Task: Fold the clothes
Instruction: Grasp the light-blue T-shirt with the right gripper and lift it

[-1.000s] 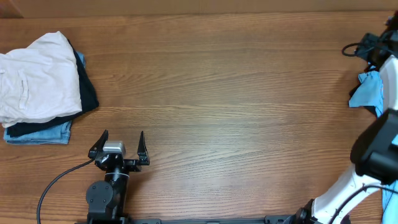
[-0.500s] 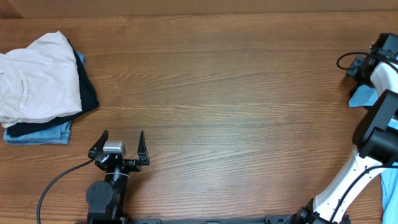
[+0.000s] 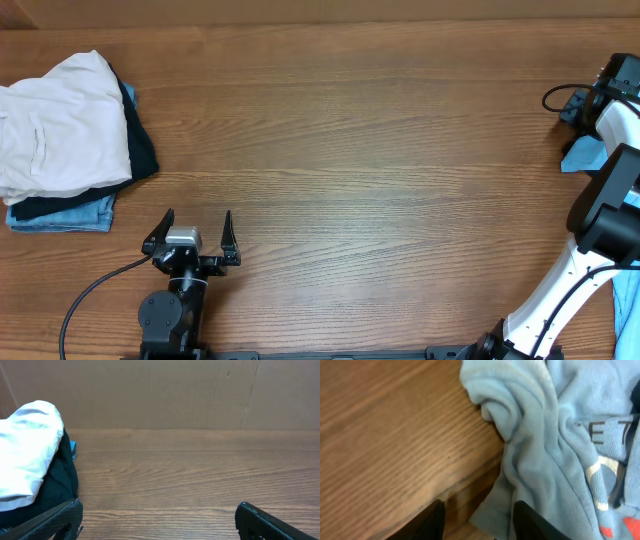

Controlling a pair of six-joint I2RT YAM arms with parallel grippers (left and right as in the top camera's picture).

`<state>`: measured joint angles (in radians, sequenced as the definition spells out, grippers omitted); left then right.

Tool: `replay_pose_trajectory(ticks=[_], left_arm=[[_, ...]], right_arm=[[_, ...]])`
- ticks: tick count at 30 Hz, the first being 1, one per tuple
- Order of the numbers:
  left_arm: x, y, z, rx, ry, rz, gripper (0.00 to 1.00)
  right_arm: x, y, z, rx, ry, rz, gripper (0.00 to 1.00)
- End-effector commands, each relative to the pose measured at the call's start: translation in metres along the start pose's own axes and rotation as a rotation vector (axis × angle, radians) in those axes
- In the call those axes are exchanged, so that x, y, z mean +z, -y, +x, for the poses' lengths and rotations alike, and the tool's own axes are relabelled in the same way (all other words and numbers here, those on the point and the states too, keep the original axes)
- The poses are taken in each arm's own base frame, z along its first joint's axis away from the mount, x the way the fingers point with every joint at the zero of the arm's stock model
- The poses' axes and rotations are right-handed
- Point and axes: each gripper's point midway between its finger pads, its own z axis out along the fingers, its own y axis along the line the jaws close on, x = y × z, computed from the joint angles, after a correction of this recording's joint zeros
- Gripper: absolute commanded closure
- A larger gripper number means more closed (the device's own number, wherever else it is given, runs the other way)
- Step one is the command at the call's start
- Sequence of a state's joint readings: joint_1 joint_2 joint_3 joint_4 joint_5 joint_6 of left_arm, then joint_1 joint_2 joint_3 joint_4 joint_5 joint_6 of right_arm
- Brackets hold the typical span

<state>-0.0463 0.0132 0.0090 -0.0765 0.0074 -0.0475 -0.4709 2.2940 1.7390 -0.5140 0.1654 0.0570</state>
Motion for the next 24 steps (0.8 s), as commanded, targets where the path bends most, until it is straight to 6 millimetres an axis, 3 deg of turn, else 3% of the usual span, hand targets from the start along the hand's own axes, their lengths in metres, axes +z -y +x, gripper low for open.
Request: replay_pose_trajectory(ticks=[1, 4, 9, 21, 24], left_arm=[[0.000, 0.003, 0.000, 0.023, 0.003, 0.014, 0.00], [0.000, 0.003, 0.000, 0.023, 0.003, 0.014, 0.00], [0.000, 0.003, 0.000, 0.023, 0.003, 0.014, 0.00], [0.000, 0.003, 0.000, 0.023, 0.003, 0.014, 0.00], [0.000, 0.003, 0.000, 0.023, 0.003, 0.014, 0.00]], right_arm=[[0.010, 0.005, 0.012, 0.004, -0.013, 0.021, 0.54], [0.010, 0.005, 0.012, 0.004, -0.014, 0.021, 0.60], [0.010, 0.005, 0.012, 0.004, -0.014, 0.021, 0.54], [0.018, 0.014, 0.025, -0.002, -0.020, 0.056, 0.54], [0.018, 0.014, 0.023, 0.000, -0.012, 0.058, 0.60]])
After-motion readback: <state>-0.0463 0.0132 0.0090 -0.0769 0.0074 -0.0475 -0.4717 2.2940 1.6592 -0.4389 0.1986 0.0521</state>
